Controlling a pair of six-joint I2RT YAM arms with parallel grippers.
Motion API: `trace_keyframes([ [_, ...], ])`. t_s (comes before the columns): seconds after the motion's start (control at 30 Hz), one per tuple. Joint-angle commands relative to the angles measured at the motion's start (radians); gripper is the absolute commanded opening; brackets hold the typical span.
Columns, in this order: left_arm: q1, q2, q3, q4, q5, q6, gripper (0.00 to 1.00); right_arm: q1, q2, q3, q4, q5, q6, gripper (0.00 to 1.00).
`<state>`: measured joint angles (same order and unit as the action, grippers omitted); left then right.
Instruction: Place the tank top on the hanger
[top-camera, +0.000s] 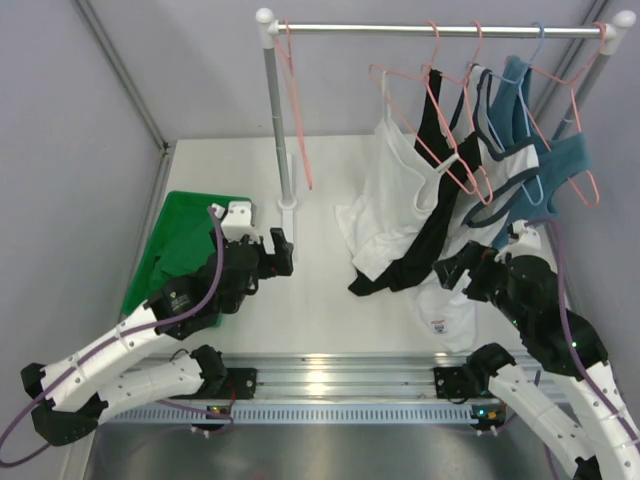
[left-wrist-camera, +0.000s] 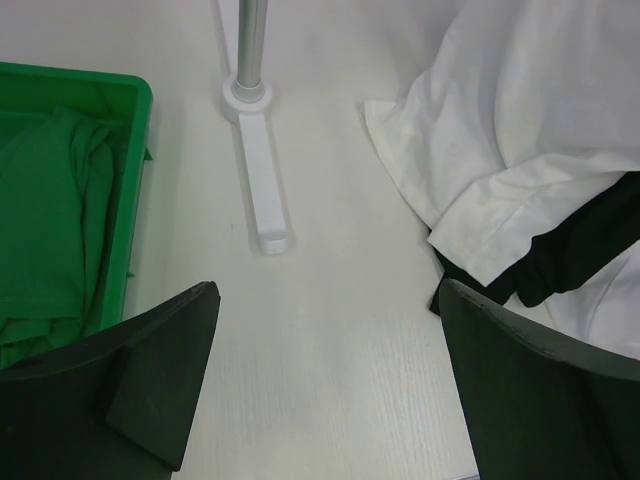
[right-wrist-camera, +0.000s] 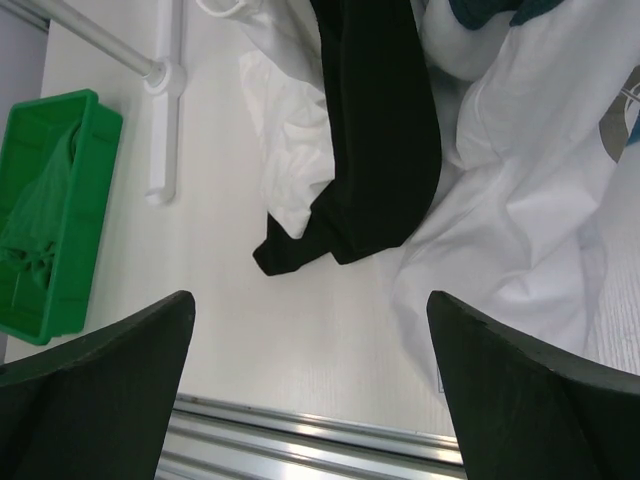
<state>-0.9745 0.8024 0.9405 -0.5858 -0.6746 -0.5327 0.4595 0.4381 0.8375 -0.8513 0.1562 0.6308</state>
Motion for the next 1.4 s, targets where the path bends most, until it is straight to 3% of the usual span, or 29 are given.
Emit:
trace_keyframes([
  [0.0, 0.000, -0.014, 0.030, -0.003, -0.037, -0.032, 0.96, -0.013, 0.007, 0.009, 0.054, -0.007, -0.003, 1.00],
  [0.13, 0.000, -0.005, 0.037, -0.038, -0.092, -0.067, 0.96, -0.013, 0.020, -0.003, 0.083, -0.052, -0.032, 1.00],
  [0.27, 0.002, 0.038, 0.046, -0.123, -0.244, -0.124, 0.98, -0.013, 0.047, -0.023, 0.124, -0.139, -0.066, 1.00],
  [0.37, 0.048, 0.119, 0.087, -0.248, -0.336, -0.271, 0.98, -0.013, 0.056, -0.046, 0.170, -0.233, -0.086, 1.00],
  [0.43, 0.165, 0.170, 0.121, -0.327, -0.301, -0.335, 0.98, -0.012, 0.076, -0.060, 0.193, -0.285, -0.094, 1.00],
  [0.5, 0.271, 0.182, 0.113, -0.324, -0.176, -0.331, 0.98, -0.012, 0.093, -0.063, 0.198, -0.314, -0.098, 1.00],
  [0.53, 0.381, 0.182, 0.103, -0.307, -0.133, -0.325, 0.98, -0.012, 0.105, -0.066, 0.201, -0.323, -0.106, 1.00],
  [0.63, 0.566, 0.158, 0.046, -0.246, -0.027, -0.306, 0.98, -0.010, 0.116, -0.077, 0.219, -0.348, -0.115, 1.00],
  [0.83, 0.876, 0.242, -0.022, -0.111, 0.212, -0.236, 0.98, -0.007, 0.122, -0.107, 0.251, -0.394, -0.131, 1.00],
  [0.97, 0.962, 0.343, -0.043, 0.036, 0.276, -0.185, 0.98, -0.005, 0.125, -0.109, 0.265, -0.412, -0.141, 1.00],
  [1.23, 1.122, 0.599, -0.092, 0.165, 0.357, -0.213, 0.97, -0.005, 0.119, -0.110, 0.259, -0.417, -0.160, 1.00],
  [1.37, 1.132, 0.662, -0.147, 0.254, 0.379, -0.216, 0.96, -0.004, 0.113, -0.123, 0.255, -0.422, -0.164, 1.00],
])
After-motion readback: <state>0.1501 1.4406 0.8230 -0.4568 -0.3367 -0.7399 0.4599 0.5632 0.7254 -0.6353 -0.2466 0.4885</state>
